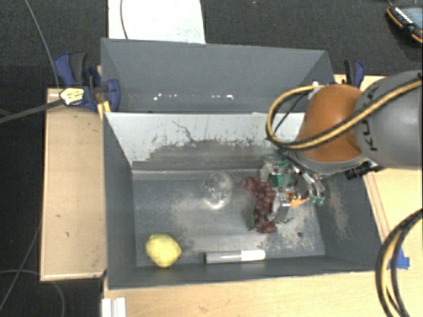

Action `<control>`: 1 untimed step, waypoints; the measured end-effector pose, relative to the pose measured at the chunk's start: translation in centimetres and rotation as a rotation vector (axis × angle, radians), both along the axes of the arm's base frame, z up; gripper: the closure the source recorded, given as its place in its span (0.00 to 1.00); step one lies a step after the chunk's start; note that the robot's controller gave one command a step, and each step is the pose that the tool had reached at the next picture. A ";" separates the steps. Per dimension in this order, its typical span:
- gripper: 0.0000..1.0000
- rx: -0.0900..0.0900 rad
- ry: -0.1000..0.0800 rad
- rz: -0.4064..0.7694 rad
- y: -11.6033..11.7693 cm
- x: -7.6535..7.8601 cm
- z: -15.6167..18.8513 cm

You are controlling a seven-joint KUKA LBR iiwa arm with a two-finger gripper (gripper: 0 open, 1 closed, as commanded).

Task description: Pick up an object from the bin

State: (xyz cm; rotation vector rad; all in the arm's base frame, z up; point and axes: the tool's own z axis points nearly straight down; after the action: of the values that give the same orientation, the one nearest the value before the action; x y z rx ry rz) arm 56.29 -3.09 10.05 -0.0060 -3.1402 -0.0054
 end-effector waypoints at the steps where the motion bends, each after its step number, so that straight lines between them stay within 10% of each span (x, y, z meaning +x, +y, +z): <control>1: 0.00 -0.014 -0.026 0.550 -0.9 -2.3 -2.8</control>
Offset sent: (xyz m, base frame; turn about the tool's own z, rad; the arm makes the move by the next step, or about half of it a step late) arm -0.0089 -0.0011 -0.0305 -0.4044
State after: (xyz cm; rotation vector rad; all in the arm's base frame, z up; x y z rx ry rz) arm 54.01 -3.98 7.23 0.8531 -3.0478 0.0177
